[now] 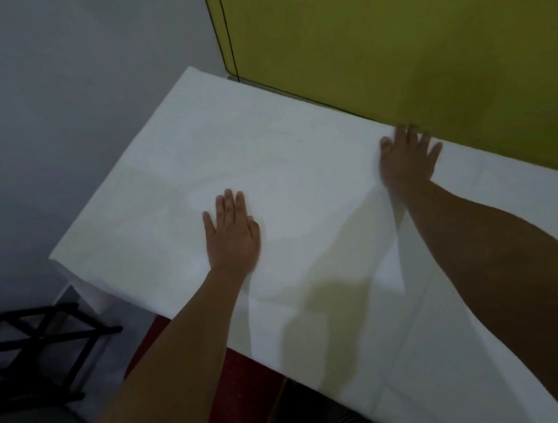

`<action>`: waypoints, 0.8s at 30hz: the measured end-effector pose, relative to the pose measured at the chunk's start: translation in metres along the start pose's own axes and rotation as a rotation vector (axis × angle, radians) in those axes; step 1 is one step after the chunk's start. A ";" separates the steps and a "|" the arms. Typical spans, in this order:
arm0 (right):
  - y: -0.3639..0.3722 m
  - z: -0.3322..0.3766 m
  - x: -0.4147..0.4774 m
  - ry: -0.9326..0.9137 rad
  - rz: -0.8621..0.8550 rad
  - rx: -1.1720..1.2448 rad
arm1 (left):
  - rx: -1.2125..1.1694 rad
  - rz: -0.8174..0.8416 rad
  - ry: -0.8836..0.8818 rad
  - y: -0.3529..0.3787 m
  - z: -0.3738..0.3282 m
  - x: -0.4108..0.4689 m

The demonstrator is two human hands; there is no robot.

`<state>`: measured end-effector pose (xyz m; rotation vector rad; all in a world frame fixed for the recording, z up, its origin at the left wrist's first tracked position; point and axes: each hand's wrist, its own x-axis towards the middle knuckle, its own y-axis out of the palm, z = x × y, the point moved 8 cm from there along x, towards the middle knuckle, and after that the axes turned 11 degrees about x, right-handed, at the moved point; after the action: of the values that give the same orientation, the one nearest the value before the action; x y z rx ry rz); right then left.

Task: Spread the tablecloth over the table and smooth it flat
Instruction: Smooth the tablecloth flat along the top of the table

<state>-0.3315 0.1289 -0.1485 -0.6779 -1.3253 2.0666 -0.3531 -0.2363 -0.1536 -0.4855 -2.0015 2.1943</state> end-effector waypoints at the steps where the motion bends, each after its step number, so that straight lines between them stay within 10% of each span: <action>1: -0.003 -0.006 -0.010 0.033 -0.016 0.031 | 0.023 0.032 -0.024 0.000 -0.002 0.000; 7: 0.013 0.011 -0.132 -0.229 0.056 0.025 | 0.050 -0.090 0.399 -0.014 -0.097 -0.058; 24: -0.067 -0.271 -0.336 0.527 -0.281 0.081 | -0.030 -0.118 0.520 0.004 -0.143 -0.120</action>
<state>0.1024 0.0825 -0.1535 -0.8694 -0.9642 1.5645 -0.1942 -0.1389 -0.1498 -0.8188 -1.7298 1.7396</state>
